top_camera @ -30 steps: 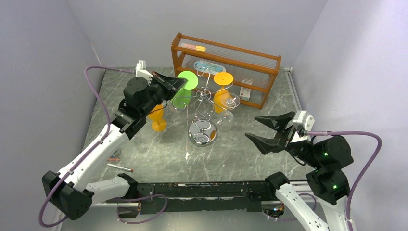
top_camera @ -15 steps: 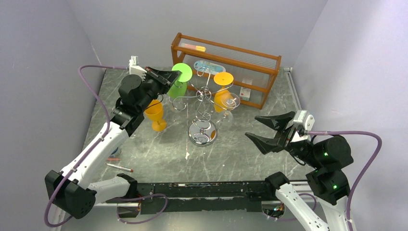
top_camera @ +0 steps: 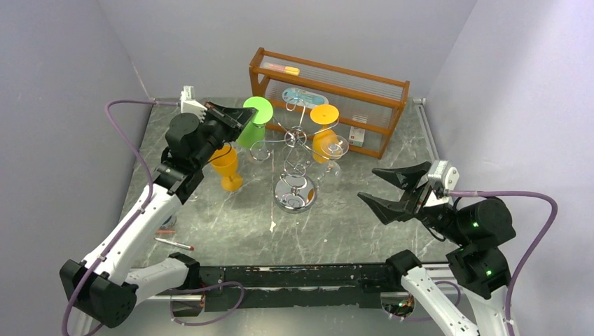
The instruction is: Place the wine glass upside down on the wine glass rack
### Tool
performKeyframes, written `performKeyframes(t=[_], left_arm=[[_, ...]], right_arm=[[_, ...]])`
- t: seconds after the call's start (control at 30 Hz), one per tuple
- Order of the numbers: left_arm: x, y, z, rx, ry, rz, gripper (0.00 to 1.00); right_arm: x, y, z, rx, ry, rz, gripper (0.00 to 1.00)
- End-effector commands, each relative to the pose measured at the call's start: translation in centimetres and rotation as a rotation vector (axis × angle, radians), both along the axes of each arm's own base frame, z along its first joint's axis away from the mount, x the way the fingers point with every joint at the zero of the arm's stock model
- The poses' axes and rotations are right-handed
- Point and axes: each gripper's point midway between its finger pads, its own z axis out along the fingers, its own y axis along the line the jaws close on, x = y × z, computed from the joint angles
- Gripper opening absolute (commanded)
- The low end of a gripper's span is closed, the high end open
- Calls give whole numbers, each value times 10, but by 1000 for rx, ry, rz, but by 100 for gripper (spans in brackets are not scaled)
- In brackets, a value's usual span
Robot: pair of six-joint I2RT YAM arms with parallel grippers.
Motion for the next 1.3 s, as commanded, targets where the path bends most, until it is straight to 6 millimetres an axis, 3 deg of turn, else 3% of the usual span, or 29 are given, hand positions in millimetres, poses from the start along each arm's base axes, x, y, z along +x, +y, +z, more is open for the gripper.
performKeyframes(t=[0.0, 0.17, 0.4, 0.63, 0.9, 1.07, 1.2, 1.27], left_arm=[[-4, 12, 0, 49, -2, 20, 5], [-8, 10, -12, 74, 36, -14, 8], [-16, 4, -22, 113, 63, -81, 24], [-31, 13, -23, 194, 67, -81, 40], [-57, 50, -28, 365, 65, 12, 64], [-70, 85, -48, 583, 85, 94, 81], [-72, 108, -75, 740, 172, 143, 87], [-67, 114, -87, 794, 203, 158, 80]], right_arm=[[-2, -6, 8, -2, -19, -29, 65], [-1, -3, 9, -1, -23, -17, 66], [-1, -4, 8, 8, -16, -24, 66], [0, -8, 7, 24, -10, -51, 66], [11, -16, 1, 70, 78, -127, 68], [31, -27, -5, 138, 212, -247, 68], [42, -34, -8, 224, 290, -316, 68], [49, -39, -11, 275, 332, -360, 68]])
